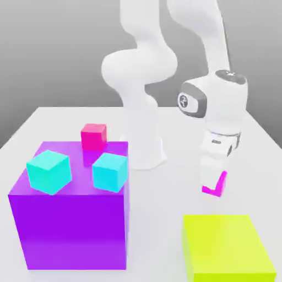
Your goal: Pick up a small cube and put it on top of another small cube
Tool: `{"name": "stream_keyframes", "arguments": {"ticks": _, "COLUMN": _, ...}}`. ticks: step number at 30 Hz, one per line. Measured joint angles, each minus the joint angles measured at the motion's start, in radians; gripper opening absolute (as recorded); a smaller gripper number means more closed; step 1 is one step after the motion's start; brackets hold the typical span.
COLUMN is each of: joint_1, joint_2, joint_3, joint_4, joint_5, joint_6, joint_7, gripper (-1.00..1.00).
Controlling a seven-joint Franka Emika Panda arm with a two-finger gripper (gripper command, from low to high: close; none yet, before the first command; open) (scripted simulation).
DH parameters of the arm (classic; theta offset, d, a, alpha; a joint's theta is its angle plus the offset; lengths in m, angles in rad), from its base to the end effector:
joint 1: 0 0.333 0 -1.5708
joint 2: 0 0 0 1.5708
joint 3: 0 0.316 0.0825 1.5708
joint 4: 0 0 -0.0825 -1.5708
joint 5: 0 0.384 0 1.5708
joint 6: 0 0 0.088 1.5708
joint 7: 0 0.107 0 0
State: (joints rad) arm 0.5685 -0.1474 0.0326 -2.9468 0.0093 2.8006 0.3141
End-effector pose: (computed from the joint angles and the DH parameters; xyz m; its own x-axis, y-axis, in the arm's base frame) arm 0.2727 0.1857 0.2167 0.9616 0.2743 0.0016 0.2743 -0.9616 0.0012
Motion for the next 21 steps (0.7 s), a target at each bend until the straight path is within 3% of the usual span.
{"name": "stream_keyframes", "arguments": {"ticks": 21, "joint_1": -0.511, "joint_2": -0.7, "joint_3": -0.355, "joint_4": 0.218, "joint_5": -0.262, "joint_6": -0.903, "joint_7": -0.405, "gripper": -1.0}}
